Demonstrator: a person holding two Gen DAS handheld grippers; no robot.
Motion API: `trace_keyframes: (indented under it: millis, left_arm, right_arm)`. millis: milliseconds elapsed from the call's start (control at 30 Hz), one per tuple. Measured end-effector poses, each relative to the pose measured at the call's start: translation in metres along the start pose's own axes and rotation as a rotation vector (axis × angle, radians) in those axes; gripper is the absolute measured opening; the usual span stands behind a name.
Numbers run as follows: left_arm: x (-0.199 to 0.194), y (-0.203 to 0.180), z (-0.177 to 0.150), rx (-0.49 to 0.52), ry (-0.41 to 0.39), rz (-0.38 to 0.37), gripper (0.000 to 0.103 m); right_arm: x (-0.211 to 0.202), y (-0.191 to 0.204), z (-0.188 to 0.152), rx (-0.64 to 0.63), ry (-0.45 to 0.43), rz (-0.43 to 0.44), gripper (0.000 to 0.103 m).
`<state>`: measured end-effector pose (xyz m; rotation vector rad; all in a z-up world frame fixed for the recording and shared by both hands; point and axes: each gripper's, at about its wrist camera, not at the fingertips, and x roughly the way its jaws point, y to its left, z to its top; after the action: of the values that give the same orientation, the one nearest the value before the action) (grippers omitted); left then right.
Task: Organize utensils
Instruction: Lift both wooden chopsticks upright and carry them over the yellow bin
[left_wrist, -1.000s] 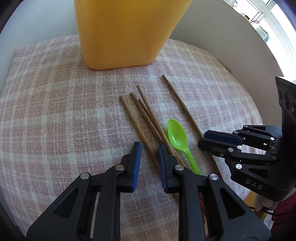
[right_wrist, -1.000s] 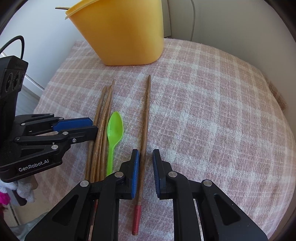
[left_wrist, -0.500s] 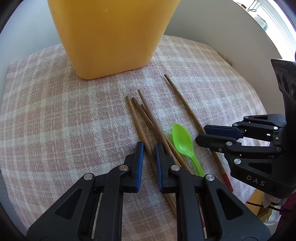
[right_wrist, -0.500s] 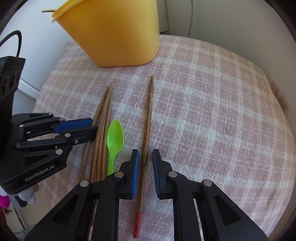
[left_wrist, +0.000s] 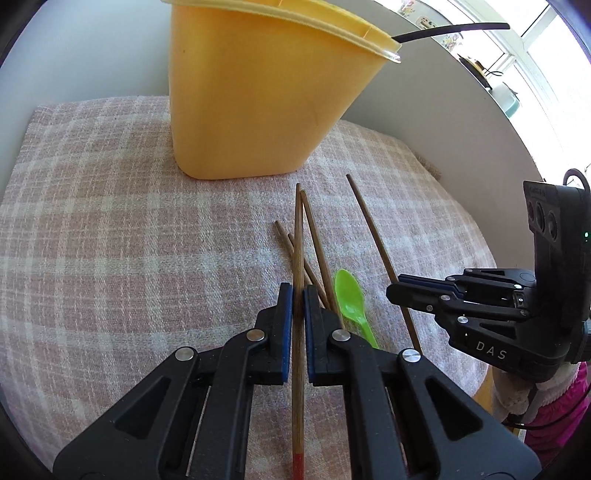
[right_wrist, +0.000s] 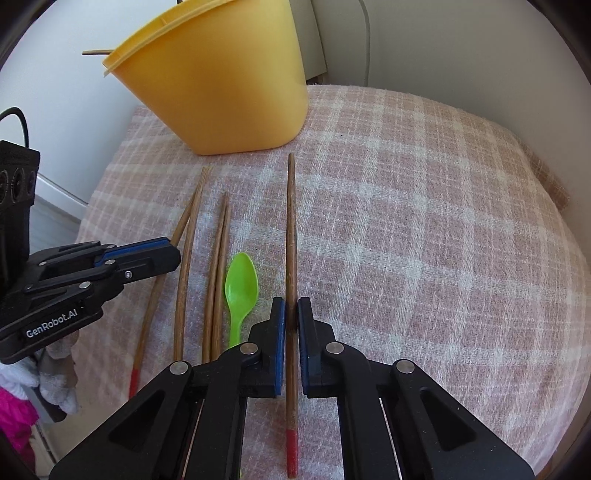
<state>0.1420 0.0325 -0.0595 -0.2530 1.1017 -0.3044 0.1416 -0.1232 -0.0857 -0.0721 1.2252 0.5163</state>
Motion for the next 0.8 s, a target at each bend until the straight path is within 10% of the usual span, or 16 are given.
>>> trace_keyframes:
  millis: [800]
  left_arm:
    - [-0.097, -0.033, -0.003, 0.114, -0.28, -0.015, 0.004]
  right_arm:
    - [-0.094, 0.021, -0.01, -0.066, -0.308, -0.1, 0.005]
